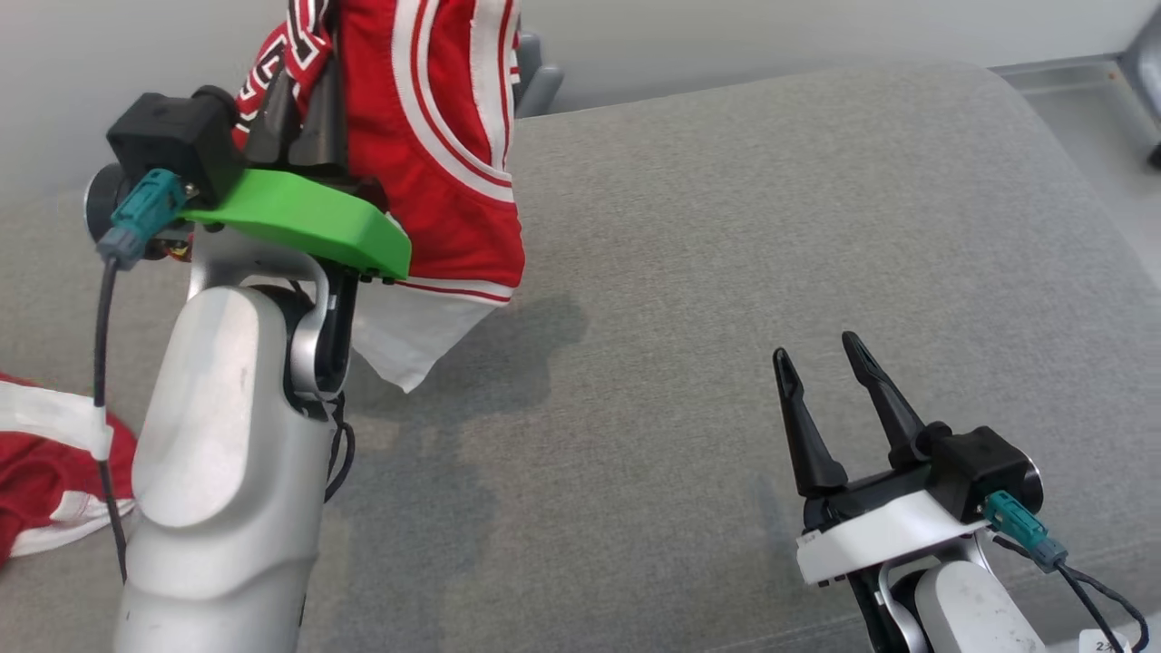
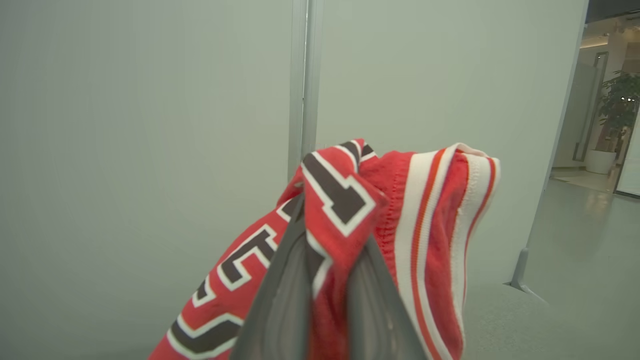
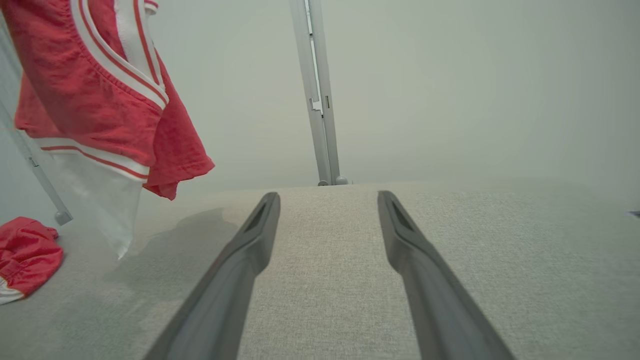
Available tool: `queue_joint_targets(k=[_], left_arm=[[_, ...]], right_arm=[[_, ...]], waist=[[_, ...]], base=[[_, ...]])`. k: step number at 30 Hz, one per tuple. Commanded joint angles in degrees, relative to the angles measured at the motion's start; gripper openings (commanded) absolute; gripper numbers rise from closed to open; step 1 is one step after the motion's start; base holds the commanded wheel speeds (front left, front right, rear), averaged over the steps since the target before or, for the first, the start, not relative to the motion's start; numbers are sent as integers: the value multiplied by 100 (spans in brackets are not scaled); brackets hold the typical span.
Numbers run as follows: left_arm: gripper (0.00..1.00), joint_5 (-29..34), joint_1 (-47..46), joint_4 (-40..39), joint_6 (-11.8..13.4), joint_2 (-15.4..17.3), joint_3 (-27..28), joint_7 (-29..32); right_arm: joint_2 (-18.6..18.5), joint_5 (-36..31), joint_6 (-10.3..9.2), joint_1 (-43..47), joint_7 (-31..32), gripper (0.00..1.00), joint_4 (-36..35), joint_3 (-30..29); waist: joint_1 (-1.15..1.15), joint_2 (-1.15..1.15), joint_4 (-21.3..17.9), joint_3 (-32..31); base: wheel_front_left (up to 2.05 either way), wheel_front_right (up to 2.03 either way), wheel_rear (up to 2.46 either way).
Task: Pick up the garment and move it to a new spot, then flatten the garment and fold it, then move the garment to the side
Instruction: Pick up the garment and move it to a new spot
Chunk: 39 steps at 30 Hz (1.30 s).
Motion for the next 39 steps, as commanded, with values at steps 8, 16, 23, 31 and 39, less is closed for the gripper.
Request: queue_joint_targets(k=[8,16,23,31,39], left_arm=[[0,-283,49,549,84,-69,-403,62],[0,-170,-59,1901,174,-59,-584,-329],[0,-62,-329,2915,202,12,-645,-712],[20,2,-747,3837,226,64,-616,-1222],[100,105,-652,3460,167,5,-484,-1355]], right_arm=[[-2,155,0,-71,-20,100,-74,27],[-1,198,0,-228,-21,100,-151,97],[-1,159,0,-341,-21,100,-201,71],[0,175,0,-471,-21,100,-219,183],[-2,179,0,-412,-21,100,-142,246]], waist=[[0,0,-1111,201],[0,0,-1458,691],[0,0,-1549,982],[0,0,-1540,1134],[0,0,-1362,942]], base=[[0,0,0],[0,0,0],[0,0,0],[0,0,0],[0,0,0]])
